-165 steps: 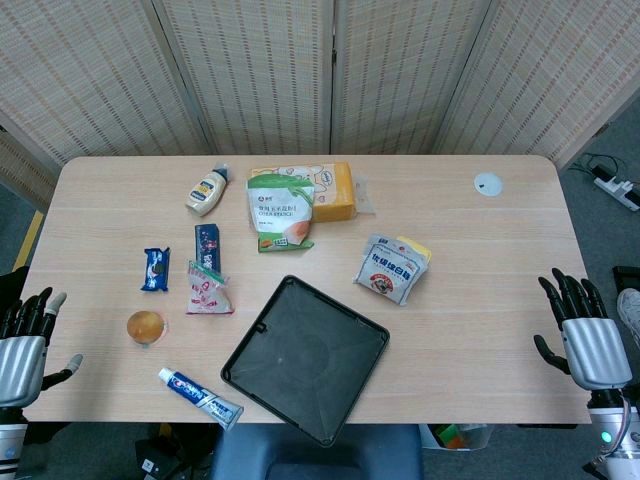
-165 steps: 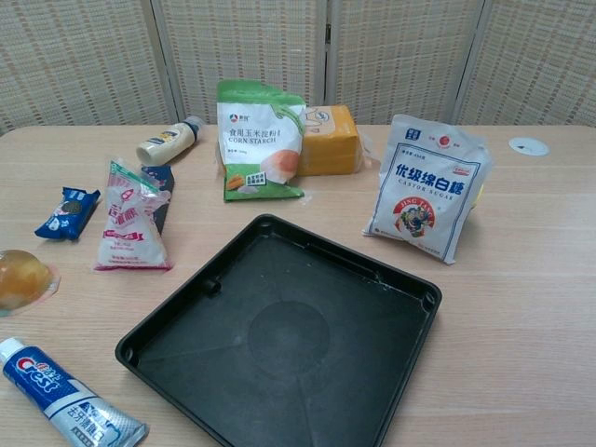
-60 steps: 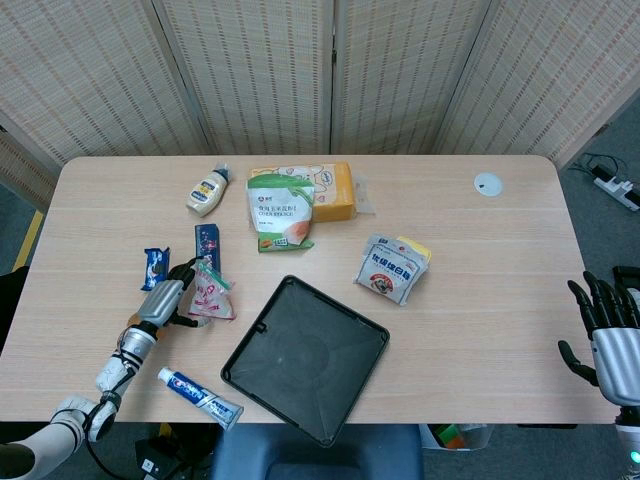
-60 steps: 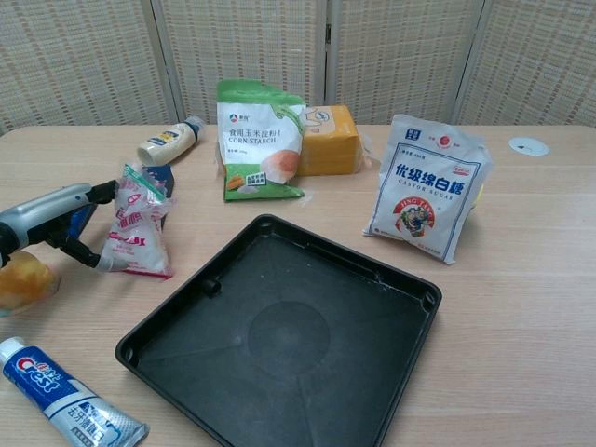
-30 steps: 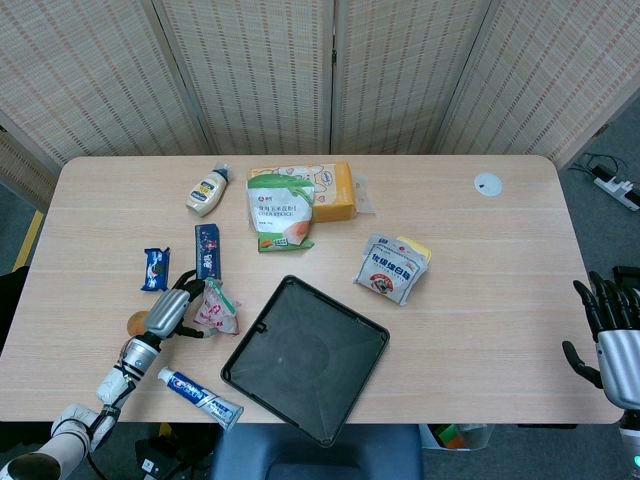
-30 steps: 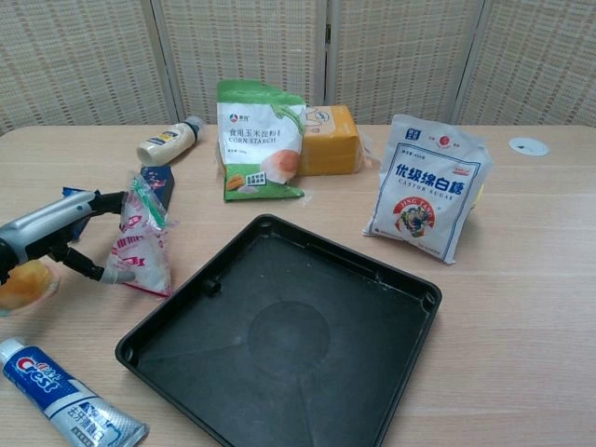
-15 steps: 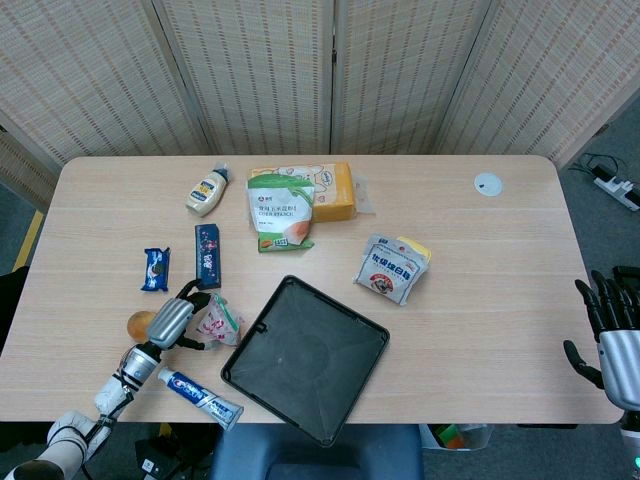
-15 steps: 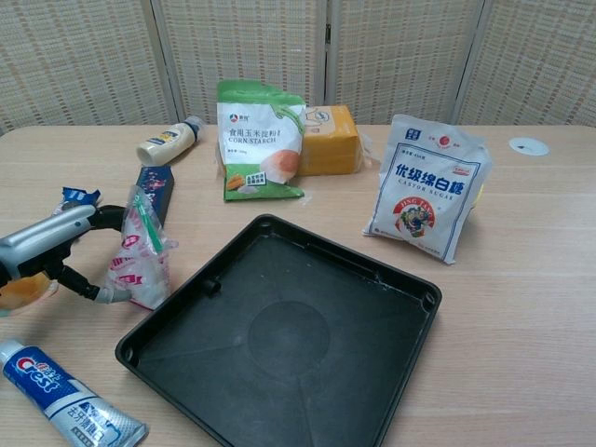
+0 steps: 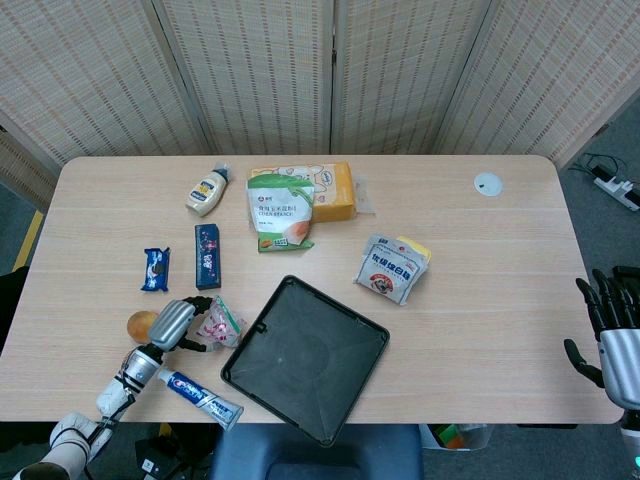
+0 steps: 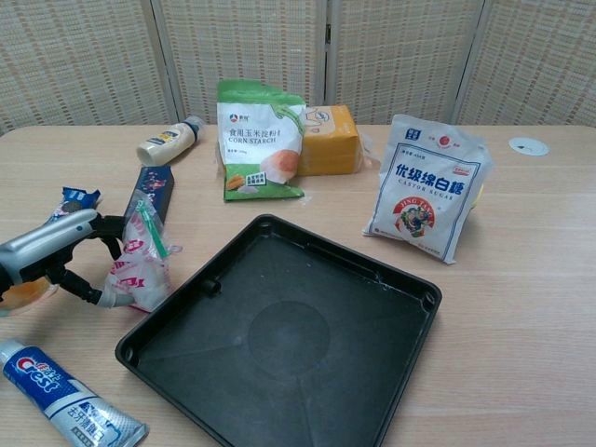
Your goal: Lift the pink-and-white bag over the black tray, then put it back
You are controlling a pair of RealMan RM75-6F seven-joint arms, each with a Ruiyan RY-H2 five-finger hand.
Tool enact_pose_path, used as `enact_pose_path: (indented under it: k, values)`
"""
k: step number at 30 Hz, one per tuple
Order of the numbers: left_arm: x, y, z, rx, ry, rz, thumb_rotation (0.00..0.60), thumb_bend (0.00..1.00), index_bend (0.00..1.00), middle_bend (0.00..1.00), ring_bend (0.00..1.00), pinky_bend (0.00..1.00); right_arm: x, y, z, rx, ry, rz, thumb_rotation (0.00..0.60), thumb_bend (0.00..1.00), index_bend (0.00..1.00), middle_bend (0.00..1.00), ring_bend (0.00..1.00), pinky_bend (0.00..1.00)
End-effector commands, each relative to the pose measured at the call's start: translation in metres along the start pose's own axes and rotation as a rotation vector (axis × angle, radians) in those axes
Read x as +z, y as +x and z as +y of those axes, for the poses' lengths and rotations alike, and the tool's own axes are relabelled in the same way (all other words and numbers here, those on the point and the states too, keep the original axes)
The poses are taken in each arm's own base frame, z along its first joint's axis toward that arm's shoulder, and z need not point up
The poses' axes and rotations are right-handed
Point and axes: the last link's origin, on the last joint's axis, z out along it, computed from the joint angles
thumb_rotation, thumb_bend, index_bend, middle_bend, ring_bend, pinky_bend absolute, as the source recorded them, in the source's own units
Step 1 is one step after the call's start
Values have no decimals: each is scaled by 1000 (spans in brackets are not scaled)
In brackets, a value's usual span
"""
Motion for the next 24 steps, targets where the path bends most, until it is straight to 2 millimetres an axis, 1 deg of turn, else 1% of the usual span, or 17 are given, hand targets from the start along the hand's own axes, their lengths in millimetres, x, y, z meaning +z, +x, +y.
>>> enact_pose_path:
  k: [1,5,9,11,14,18,24]
  values:
    - [-1,0,0,-6,0,2,600,202,418,444,406,457,0,0,0,-1,-2,1,600,347,22,34,25,24]
    - [-2,-3,1,-14,-3,-6,600,204,425,466,429,468,0,1,1,1,-5,4,600,347,22,34,25,24]
    - [-1,-6,2,-12,-6,-20,600,218,445,500,467,521,-1,1,2,4,-11,8,600,347,23,34,25,23]
    - [0,-6,2,-15,-6,-15,600,253,458,527,495,553,-1,0,2,5,-13,8,600,347,24,35,25,24]
    - [1,-4,2,-21,0,-2,600,345,481,582,549,597,-1,0,3,8,-14,8,600,347,26,35,27,24]
    - [3,1,0,-23,7,17,600,435,495,639,606,656,-1,0,3,15,-14,13,600,347,28,37,28,24]
    - [5,13,-2,-21,8,60,600,522,510,720,677,696,1,-2,3,21,-7,14,600,346,30,38,28,24]
